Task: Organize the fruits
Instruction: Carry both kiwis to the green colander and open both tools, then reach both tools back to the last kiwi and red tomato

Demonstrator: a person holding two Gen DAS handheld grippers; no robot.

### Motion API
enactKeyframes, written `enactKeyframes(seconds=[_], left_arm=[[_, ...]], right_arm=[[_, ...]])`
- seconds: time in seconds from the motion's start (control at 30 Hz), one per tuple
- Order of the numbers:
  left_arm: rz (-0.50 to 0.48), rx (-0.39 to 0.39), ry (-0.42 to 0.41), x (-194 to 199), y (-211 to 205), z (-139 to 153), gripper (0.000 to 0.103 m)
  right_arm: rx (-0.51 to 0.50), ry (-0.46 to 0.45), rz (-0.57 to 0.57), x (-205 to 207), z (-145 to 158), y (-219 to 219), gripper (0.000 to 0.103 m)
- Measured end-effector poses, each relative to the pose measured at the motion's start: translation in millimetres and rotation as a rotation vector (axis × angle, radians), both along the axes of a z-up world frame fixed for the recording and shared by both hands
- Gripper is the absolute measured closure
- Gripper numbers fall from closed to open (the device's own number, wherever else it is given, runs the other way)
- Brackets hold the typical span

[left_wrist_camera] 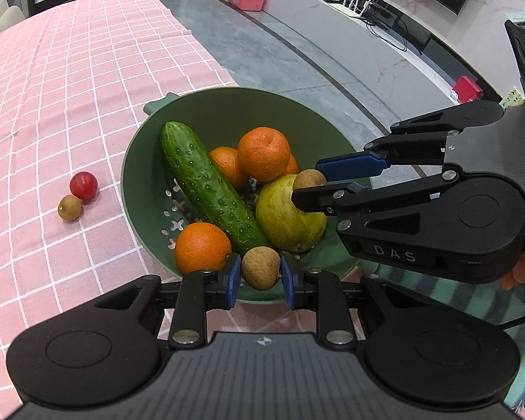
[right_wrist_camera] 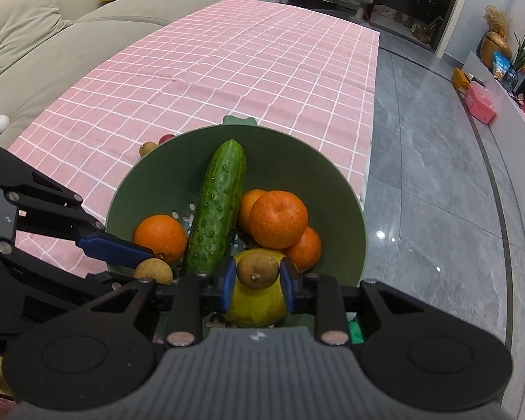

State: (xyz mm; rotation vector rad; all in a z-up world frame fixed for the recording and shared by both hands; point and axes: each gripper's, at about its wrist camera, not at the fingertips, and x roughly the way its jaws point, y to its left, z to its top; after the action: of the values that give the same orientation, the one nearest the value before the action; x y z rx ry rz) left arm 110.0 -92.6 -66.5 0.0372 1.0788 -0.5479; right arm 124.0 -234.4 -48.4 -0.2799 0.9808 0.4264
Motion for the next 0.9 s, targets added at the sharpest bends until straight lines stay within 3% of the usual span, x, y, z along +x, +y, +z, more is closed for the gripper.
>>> enactKeyframes(seconds=[0.17, 0.27, 0.47, 0.7, 0.9], left_arm=[[0.019, -0.024, -0.001, -1, 5, 6, 0.05], [0.033, -0.023, -0.01, -1, 10, 11, 0.05], [0.066, -0.033, -0.052, -3, 19, 26, 0.047], [0.141, -0.043, -0.109, -6, 44, 43, 0.045], [0.21, -0.04, -0.13, -7, 70, 51, 0.044]], right_arm=[[-0.006, -0.003, 0.006, 0, 2, 2, 0.078], [-0.007, -0.016, -0.006, 0, 5, 0, 0.067], [-0.007, -0.052, -0.017, 1, 16, 0, 0.064], [0.043, -0.104, -0.047, 0, 35, 2, 0.048], [0.085, -0.113, -0.033, 2, 45, 14, 0.046]])
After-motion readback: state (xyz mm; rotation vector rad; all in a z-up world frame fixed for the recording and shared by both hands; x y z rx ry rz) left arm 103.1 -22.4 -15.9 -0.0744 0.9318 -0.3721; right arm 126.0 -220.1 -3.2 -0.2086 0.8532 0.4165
